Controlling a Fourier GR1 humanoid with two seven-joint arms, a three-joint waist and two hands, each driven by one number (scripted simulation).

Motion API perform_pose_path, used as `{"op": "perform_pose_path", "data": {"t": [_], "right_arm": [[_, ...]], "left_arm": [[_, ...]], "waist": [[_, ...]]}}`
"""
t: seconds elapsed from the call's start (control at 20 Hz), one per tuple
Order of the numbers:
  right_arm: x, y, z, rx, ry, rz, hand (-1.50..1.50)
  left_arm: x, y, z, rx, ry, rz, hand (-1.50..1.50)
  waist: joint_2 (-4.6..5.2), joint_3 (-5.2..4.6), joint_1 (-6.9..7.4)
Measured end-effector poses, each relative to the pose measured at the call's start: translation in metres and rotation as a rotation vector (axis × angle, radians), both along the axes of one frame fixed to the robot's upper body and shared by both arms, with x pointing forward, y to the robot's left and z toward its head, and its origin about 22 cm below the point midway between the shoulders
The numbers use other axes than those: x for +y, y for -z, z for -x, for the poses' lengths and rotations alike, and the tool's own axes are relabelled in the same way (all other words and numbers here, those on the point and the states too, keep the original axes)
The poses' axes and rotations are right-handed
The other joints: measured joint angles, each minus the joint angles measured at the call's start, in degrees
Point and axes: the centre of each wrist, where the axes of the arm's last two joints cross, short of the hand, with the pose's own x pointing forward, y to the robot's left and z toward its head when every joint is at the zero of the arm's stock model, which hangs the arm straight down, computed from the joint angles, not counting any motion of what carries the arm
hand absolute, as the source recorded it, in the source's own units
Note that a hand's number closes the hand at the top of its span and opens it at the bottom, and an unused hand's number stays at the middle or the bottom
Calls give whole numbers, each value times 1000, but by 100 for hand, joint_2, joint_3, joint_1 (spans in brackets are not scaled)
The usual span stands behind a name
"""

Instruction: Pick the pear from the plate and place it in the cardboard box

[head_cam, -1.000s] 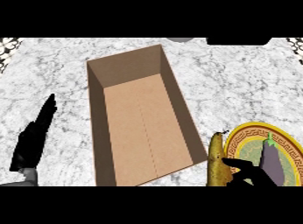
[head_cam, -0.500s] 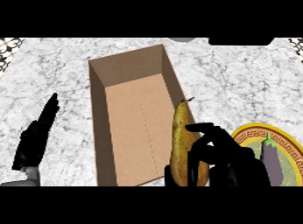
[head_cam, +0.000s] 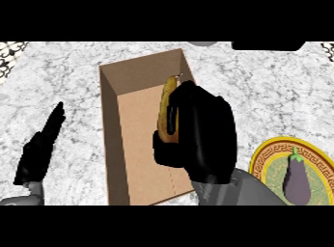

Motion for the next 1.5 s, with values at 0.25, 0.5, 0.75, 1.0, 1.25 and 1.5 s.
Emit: {"op": "perform_pose_path", "data": {"t": [0.25,0.5,0.75,1.0,1.25,1.5], "right_arm": [[18,23,-42,86,16,18,150],[22,46,-74,175,56,4,-150],[27,71,-96,211,96,-53,-150],[28,77,-113,165,112,-160,-150],[21,72,-117,11,161,-341,-150],[5,64,-112,-106,194,-545,-150]], "left_arm": [[-7,-4,-3,-7,8,-3,0],[-16,-8,-3,-5,6,0,0],[-18,-4,-5,-2,11,-4,0],[-14,-6,-3,-5,15,0,0],[-13,-6,-2,-3,10,3,0],[-9,-4,4,4,-16,-1,0]], "waist": [[8,3,40],[11,4,53],[19,5,66],[27,6,105],[12,9,53],[-22,12,-81]]}}
